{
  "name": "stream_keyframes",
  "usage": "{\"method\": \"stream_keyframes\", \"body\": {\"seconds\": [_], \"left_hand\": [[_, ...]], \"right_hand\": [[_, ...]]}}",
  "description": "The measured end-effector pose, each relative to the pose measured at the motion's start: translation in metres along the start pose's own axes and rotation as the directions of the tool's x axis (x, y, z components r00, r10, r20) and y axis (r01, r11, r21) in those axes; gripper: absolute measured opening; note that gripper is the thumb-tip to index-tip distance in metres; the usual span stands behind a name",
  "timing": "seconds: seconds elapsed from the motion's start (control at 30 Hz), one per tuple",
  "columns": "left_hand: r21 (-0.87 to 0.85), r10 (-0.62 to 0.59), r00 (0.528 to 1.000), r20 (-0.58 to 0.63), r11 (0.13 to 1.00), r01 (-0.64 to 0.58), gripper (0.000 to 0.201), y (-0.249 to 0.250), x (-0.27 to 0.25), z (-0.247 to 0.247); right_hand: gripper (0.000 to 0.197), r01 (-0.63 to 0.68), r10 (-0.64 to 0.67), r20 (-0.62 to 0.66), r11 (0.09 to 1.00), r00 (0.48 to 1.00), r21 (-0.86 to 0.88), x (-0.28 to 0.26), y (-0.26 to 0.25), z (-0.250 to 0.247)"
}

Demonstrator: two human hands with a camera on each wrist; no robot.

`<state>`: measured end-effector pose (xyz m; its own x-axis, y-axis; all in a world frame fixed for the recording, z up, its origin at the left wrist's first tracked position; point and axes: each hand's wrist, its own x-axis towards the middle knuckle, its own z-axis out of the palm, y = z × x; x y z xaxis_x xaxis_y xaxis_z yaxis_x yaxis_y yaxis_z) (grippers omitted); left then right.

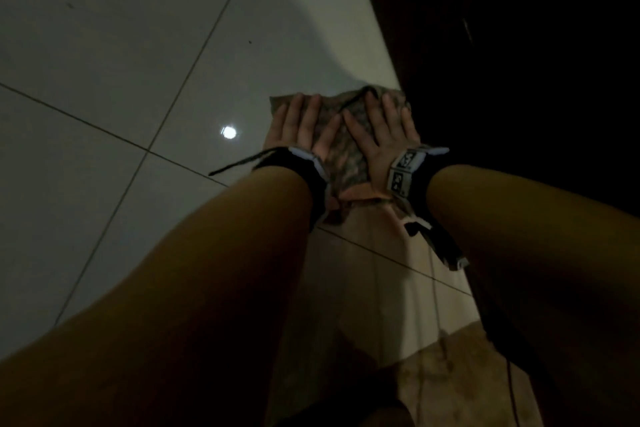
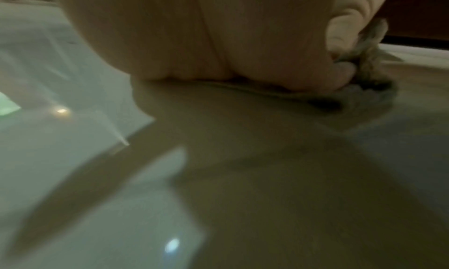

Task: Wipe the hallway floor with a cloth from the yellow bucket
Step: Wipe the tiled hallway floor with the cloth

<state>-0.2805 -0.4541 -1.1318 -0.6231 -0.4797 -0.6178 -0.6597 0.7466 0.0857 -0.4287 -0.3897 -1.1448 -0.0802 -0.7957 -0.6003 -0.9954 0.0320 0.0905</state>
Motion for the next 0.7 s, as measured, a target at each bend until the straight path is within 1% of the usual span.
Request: {"method": "stream_keyframes", "body": {"seconds": [0.13, 0.2, 0.27, 0.33, 0.37, 0.43, 0.5, 0.53, 0.67, 0.7], "left_hand": [[0.030, 0.032, 0.999, -0.010, 0.999, -0.032, 0.103, 0.015, -0.016, 0.015], [0.020, 0.065, 0.998, -0.024, 0.998, -0.064, 0.102, 0.024, -0.026, 0.021], [0.043, 0.103, 0.995, 0.014, 0.994, -0.104, 0.111, 0.037, -0.033, 0.028], [0.082, 0.128, 0.987, 0.101, 0.987, -0.137, 0.123, 0.056, -0.040, 0.037], [0.090, 0.141, 0.981, 0.136, 0.984, -0.154, 0.124, 0.066, -0.046, 0.042], [0.095, 0.184, 0.967, 0.177, 0.974, -0.203, 0.118, 0.085, -0.059, 0.055], [0.099, 0.224, 0.958, 0.181, 0.965, -0.244, 0.113, 0.100, -0.072, 0.068], [0.105, 0.236, 0.956, 0.173, 0.961, -0.256, 0.112, 0.104, -0.078, 0.074], [0.123, 0.280, 0.949, 0.145, 0.947, -0.298, 0.096, 0.111, -0.096, 0.088], [0.127, 0.294, 0.944, 0.150, 0.941, -0.313, 0.094, 0.110, -0.100, 0.090]], "right_hand": [[0.120, -0.080, 0.075, 0.063, 0.994, 0.995, 0.076, -0.027, -0.005, 0.017], [0.119, -0.126, 0.116, 0.089, 0.985, 0.989, 0.120, -0.046, -0.009, 0.029], [0.119, -0.158, 0.141, 0.099, 0.968, 0.985, 0.195, -0.070, -0.015, 0.045], [0.121, -0.189, 0.169, 0.100, 0.951, 0.981, 0.244, -0.096, -0.022, 0.065], [0.119, -0.207, 0.187, 0.097, 0.941, 0.978, 0.267, -0.108, -0.025, 0.074], [0.119, -0.251, 0.220, 0.141, 0.931, 0.965, 0.265, -0.131, -0.030, 0.087], [0.123, -0.299, 0.245, 0.252, 0.931, 0.936, 0.207, -0.152, -0.036, 0.099], [0.123, -0.320, 0.261, 0.284, 0.929, 0.923, 0.186, -0.161, -0.040, 0.103], [0.121, -0.377, 0.298, 0.351, 0.908, 0.888, 0.182, -0.186, -0.058, 0.116], [0.120, -0.382, 0.298, 0.366, 0.905, 0.882, 0.186, -0.191, -0.063, 0.119]]}}
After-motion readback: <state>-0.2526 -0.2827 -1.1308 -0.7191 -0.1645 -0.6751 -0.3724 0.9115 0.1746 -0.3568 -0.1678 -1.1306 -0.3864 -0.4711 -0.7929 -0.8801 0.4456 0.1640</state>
